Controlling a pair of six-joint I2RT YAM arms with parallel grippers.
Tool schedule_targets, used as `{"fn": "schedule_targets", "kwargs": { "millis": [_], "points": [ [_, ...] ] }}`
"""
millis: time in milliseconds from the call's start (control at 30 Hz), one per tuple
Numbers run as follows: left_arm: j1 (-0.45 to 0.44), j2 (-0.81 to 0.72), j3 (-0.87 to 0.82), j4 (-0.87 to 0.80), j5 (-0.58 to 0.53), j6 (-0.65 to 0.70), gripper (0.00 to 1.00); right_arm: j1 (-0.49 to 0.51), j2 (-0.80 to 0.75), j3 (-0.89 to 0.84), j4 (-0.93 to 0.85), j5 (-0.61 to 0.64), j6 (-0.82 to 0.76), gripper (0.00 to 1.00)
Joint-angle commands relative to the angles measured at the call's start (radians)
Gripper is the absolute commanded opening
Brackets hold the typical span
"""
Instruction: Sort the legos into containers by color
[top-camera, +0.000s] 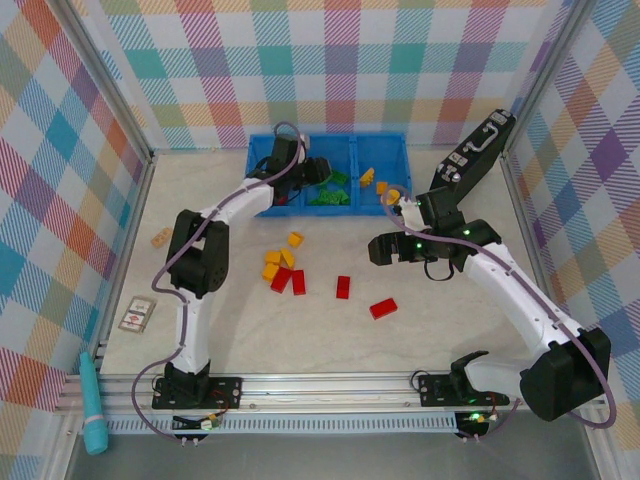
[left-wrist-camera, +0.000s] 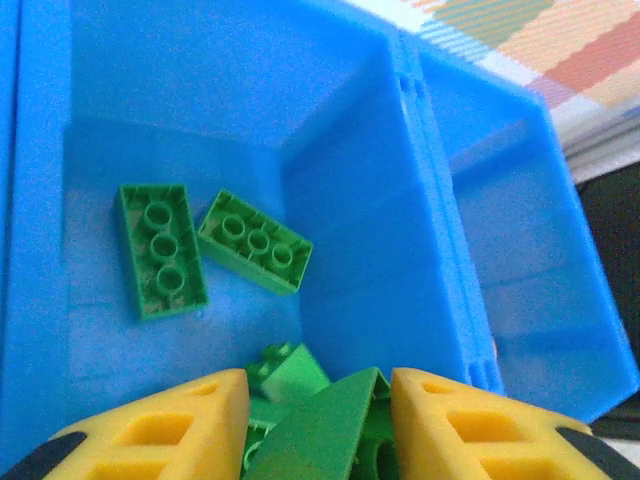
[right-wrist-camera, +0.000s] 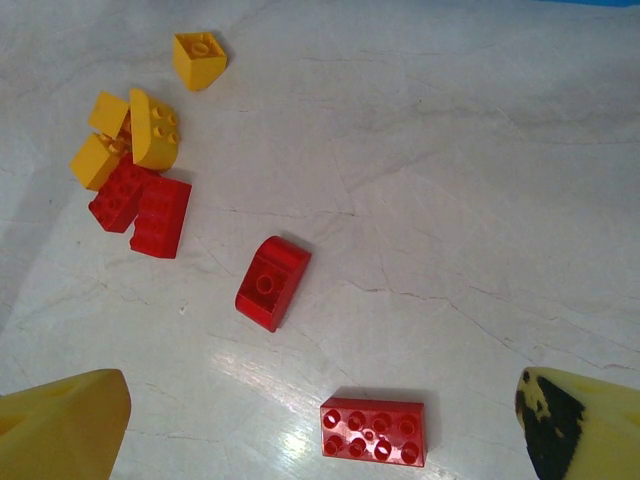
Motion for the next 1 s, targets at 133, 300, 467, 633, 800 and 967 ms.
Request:
{"fn": "schedule_targets", "kwargs": {
  "millis": [133,300,467,633,800,967],
  "points": [
    [-0.012,0.057,0.070,0.073,-0.018,-0.078,0.51,0.007,-0.006,-0.022,0.015,-0.002,-0.015,0.99],
    [-0.011,0.025,0.071,0.067,-0.015,-0.058,0.51,0.007,-0.019,-0.026,0.009,0.007,-0.022,0.99],
    [-0.013,-0.062,0.093,-0.033,0.020,0.030,0.52,0.007,-0.036,-0.031,0.007,0.003,-0.012,0.99],
    [-0.013,-0.268,0.033,-0.262,-0.085,0.217,0.54,0.007,-0.067,-0.037,-0.001,0.009,-0.006,0.99],
    [-0.014,-0.507,-0.158,-0.442,-0.204,0.323,0.55,0.007,-0.091,-0.046,0.005,0.005,0.004,0.99],
    [-0.024,-0.725,-0.374,-0.584,-0.258,0.350,0.56,0.007,-0.100,-0.049,0.015,-0.010,0.017,0.99]
  ]
}}
